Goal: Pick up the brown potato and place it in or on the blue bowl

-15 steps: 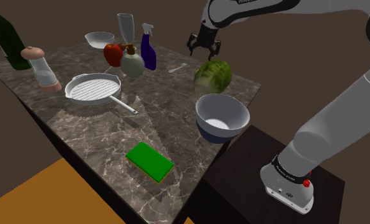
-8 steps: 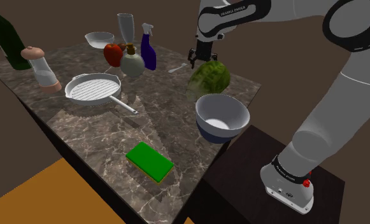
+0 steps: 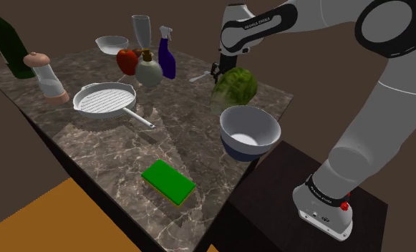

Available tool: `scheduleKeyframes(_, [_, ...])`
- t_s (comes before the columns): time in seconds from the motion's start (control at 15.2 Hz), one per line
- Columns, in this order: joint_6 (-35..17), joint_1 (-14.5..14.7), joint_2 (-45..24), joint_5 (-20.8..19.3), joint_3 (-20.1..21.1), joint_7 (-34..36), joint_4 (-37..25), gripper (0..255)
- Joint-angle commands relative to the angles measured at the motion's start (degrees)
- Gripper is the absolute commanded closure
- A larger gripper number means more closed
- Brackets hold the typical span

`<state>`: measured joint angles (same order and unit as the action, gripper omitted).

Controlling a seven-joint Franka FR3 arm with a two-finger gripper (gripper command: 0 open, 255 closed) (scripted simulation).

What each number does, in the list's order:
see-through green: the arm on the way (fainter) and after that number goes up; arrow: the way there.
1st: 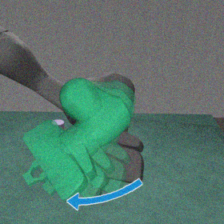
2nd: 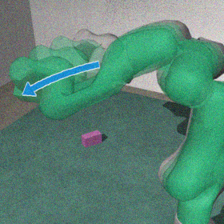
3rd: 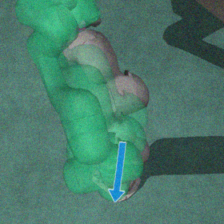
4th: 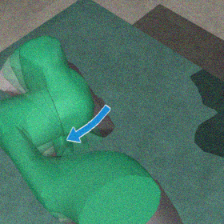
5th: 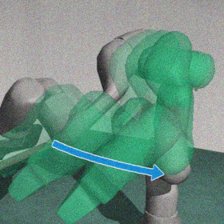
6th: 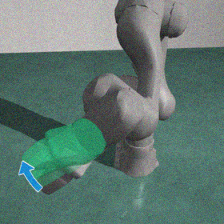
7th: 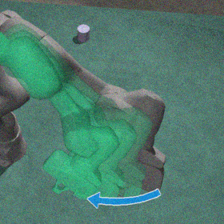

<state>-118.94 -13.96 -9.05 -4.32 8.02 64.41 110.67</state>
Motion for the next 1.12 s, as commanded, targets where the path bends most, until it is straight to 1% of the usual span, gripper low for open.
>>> scheduleKeyframes(0.0, [-0.2, 0.0, -0.1, 0.0, 0.0, 0.0, 0.1, 0])
scheduleKeyframes(0.33, [-0.2, 0.0, -0.1, 0.0, 0.0, 0.0, 0.1, 0])
scheduleKeyframes(0.4, [-0.2, 0.0, -0.1, 0.0, 0.0, 0.0, 0.1, 255])
scheduleKeyframes(0.99, [-0.2, 0.0, -0.1, 0.0, 0.0, 0.0, 0.1, 255])
scheduleKeyframes(1.06, [0.5, 0.0, 0.1, 0.0, 0.0, 0.0, -0.4, 255])
